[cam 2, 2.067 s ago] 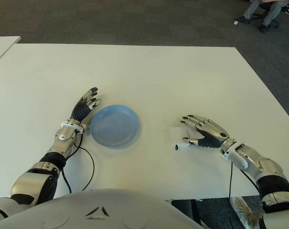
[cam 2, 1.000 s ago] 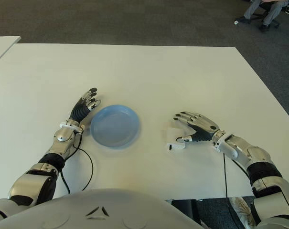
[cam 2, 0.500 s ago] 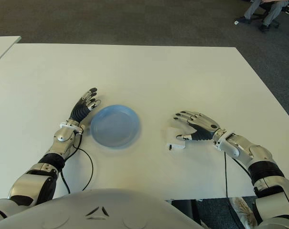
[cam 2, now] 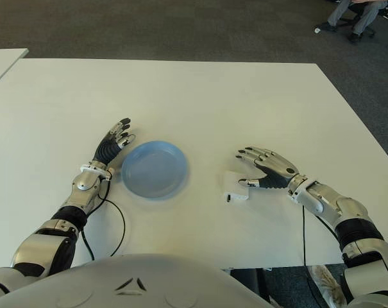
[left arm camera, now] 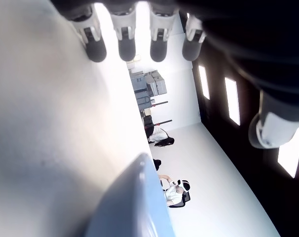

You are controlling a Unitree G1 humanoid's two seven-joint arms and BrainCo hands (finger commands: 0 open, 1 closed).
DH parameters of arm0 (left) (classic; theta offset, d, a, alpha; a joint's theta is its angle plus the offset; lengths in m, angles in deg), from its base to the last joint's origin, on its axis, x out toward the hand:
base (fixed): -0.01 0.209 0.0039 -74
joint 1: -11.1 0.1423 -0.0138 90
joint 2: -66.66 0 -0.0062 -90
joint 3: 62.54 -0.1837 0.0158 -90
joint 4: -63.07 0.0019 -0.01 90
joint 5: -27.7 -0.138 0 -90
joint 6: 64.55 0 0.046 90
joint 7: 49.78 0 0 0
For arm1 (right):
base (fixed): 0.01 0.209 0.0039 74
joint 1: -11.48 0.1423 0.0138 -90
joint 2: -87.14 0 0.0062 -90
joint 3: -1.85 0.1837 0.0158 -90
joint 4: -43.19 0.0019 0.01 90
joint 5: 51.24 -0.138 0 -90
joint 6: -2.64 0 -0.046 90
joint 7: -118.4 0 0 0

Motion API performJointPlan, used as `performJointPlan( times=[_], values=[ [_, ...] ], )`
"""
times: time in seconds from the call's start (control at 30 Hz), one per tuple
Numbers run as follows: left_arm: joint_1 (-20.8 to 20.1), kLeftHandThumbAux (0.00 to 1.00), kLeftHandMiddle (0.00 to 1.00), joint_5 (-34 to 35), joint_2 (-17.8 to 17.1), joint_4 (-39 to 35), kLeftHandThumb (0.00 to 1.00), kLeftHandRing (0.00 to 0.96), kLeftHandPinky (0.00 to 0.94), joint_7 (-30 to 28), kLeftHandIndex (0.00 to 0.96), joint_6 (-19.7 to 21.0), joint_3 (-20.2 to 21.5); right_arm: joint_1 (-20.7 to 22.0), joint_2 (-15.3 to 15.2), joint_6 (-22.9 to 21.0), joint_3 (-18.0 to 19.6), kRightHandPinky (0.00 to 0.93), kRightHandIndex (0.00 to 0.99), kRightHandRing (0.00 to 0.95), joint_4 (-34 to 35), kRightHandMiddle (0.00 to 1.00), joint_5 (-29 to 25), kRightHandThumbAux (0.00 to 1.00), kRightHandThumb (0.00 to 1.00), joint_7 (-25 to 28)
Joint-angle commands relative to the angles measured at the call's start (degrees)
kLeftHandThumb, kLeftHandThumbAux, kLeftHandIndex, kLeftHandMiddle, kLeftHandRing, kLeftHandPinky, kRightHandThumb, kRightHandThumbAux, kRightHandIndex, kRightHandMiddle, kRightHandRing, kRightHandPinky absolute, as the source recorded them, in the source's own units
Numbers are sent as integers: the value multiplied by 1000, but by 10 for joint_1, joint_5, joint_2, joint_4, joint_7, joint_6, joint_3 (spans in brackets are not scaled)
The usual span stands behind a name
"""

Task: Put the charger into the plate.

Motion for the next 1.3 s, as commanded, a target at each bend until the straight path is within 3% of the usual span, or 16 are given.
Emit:
performJointPlan(
  times=[0.03, 0.3, 0.53, 1.03, 1.3],
  values=[
    [43, 483, 36, -17, 3, 47, 0, 35, 47, -12, 0, 39, -13, -5, -1, -4, -2, 0, 0, 0, -4, 0, 8, 125, 197, -9],
    [40, 465, 43, -22, 0, 50, 0, 41, 44, -18, 0, 45, -21, -17, -4, -3, 9, 0, 0, 0, 9, 0, -10, 140, 192, -6],
    [40, 473, 57, -20, -2, 52, 0, 59, 70, -22, 0, 47, -23, -62, -12, -12, 50, 0, 0, 0, 82, 0, -60, 118, 209, 25],
    [42, 420, 44, -25, -4, 43, 0, 43, 51, -8, 0, 41, -34, -101, -16, 9, 89, 0, 0, 0, 113, 0, -57, 75, 239, 6],
    [41, 429, 47, -25, -7, 39, 0, 43, 50, -1, 0, 51, -38, -139, -21, 4, 106, 0, 0, 0, 150, 0, -66, 67, 257, 27]
  ],
)
